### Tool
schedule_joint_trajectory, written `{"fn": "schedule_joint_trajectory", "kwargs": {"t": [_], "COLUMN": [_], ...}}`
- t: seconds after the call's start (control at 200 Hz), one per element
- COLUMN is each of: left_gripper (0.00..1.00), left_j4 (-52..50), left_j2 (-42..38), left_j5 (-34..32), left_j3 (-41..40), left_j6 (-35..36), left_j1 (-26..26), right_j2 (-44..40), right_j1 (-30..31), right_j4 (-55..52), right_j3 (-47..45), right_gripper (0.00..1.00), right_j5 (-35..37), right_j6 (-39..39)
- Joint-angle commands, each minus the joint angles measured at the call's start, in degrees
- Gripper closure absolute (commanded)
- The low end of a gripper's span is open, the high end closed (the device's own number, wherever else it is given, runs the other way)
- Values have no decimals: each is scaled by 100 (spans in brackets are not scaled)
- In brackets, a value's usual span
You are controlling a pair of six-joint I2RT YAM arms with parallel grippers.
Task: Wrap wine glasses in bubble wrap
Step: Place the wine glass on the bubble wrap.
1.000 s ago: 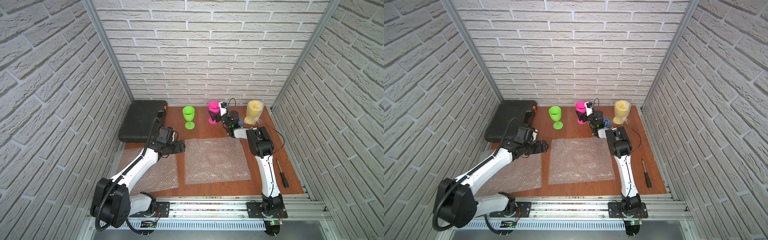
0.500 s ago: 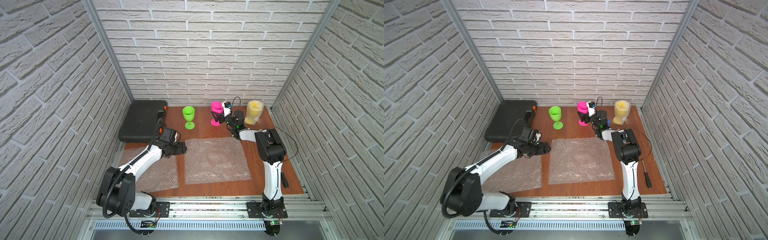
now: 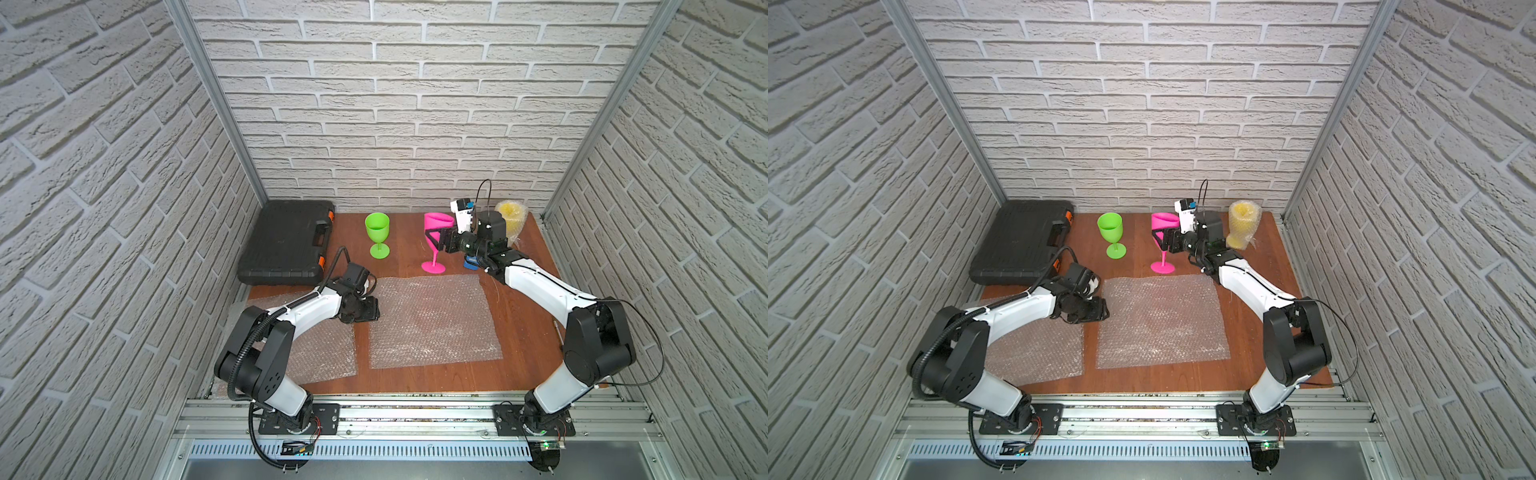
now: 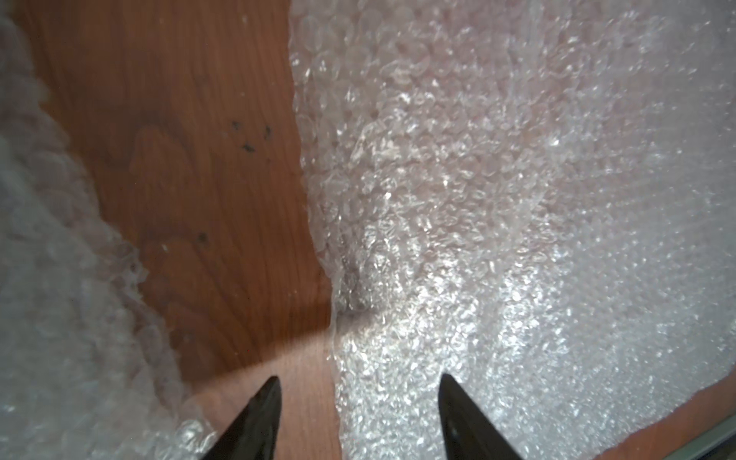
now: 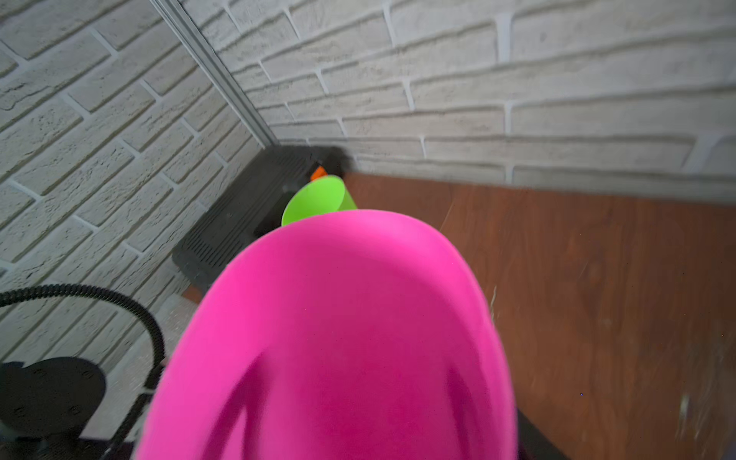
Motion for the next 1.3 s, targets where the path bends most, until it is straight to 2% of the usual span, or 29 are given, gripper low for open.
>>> {"fn": "schedule_joint_trajectory", "kwargs": {"t": [0.0,0.155,0.295,0.485,0.725,0.945,1.16,1.185,1.265,1.295], "left_gripper": [42,56,65,88,100,100,100,96,68,62], "left_j4": [206,616,919,1040,1007,1020,866,837,589,511], "left_j2": [-16,118,330,228,-166,-327,-311,-294,-165,-113], "left_j5": [-97,197,479,530,617,762,645,604,408,343], "left_j3": [-235,-461,-587,-644,-649,-623,-578,-569,-485,-464], "left_j6": [-152,-223,-248,-176,-8,32,-42,-65,-93,-105], "left_j1": [-50,-66,-59,-64,-7,8,8,8,-8,-31], "right_j2": [-232,-216,-100,396,1117,1615,1880,1908,1938,1938], "right_j1": [332,783,1131,1627,1999,2112,2122,2122,2118,2122], "right_j4": [-1711,-2751,-3087,-3220,-3681,-3629,-3629,-3637,-3651,-3661], "right_j3": [-22,48,45,248,875,923,908,912,911,911], "right_gripper": [30,33,37,41,42,42,42,42,41,41], "right_j5": [-110,-134,-141,-166,184,104,420,451,500,508], "right_j6": [826,1270,1731,2201,2344,2544,2563,2559,2544,2553]}}
